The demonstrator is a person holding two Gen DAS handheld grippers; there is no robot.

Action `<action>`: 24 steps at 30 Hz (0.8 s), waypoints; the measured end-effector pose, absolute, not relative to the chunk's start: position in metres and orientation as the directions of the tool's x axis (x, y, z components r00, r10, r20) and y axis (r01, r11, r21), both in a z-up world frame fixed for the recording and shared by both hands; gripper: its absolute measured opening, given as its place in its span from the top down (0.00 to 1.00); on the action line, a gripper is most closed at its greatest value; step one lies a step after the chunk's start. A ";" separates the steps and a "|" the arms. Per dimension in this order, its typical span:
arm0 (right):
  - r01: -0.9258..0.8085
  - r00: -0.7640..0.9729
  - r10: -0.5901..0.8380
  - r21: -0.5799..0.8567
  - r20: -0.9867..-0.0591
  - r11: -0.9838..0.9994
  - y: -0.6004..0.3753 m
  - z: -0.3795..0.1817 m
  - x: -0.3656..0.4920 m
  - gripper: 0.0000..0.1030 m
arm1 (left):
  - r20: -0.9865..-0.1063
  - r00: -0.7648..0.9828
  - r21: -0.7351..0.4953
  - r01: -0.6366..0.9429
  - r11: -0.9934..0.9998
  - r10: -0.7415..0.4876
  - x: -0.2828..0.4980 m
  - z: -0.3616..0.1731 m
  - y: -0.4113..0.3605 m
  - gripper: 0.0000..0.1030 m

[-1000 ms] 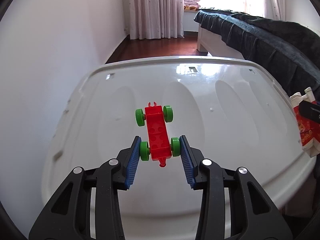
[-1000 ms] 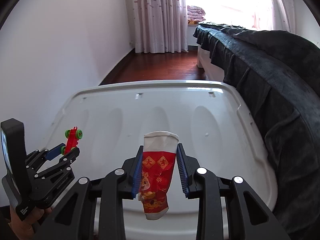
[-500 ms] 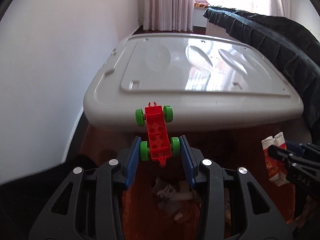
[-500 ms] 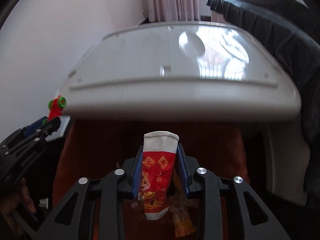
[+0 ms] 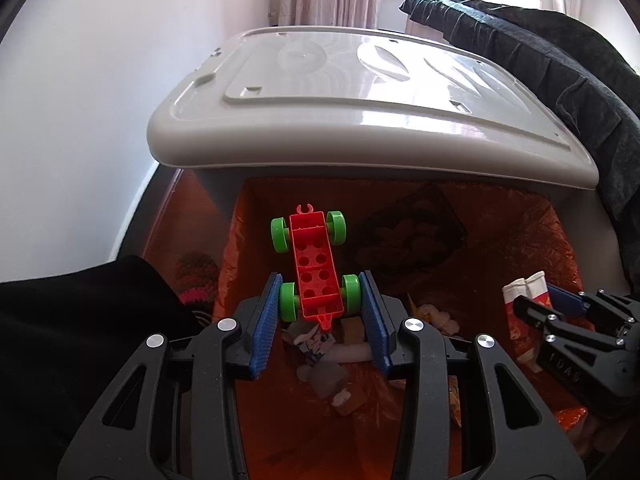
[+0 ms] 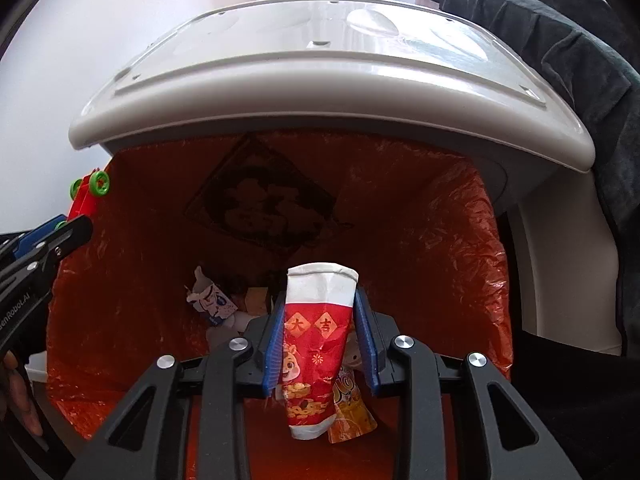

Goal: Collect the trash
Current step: 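Carry packet and toy car over the bin and open both grippers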

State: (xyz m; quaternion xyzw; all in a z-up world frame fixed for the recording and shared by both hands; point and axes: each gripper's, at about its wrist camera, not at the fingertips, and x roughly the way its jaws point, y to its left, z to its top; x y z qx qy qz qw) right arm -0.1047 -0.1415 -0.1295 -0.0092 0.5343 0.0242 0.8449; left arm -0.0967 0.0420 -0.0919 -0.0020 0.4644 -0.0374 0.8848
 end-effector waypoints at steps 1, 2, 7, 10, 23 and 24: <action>-0.056 0.432 0.025 0.001 -0.902 0.998 -0.139 -0.130 -0.105 0.69 | -0.823 0.563 -0.041 0.064 0.997 -0.070 -0.096 -0.093 0.041 0.62; -0.065 0.434 0.016 -0.013 -0.901 0.998 -0.136 -0.132 -0.104 0.69 | -0.824 0.561 -0.044 0.062 0.997 -0.071 -0.098 -0.094 0.041 0.62; -0.077 0.429 0.007 -0.028 -0.903 0.997 -0.130 -0.139 -0.103 0.69 | -0.831 0.550 -0.051 0.072 0.996 -0.083 -0.099 -0.100 0.036 0.62; -0.075 0.434 0.000 -0.036 -0.901 0.997 -0.128 -0.142 -0.104 0.69 | -0.834 0.545 -0.048 0.073 0.996 -0.081 -0.099 -0.103 0.033 0.62; -0.074 0.428 -0.030 -0.069 -0.903 0.995 -0.124 -0.147 -0.110 0.68 | -0.848 0.526 -0.043 0.057 0.997 -0.066 -0.097 -0.112 0.028 0.62; -0.072 0.425 -0.033 -0.070 -0.904 0.995 -0.124 -0.149 -0.110 0.68 | -0.849 0.524 -0.042 0.057 0.998 -0.066 -0.097 -0.112 0.027 0.62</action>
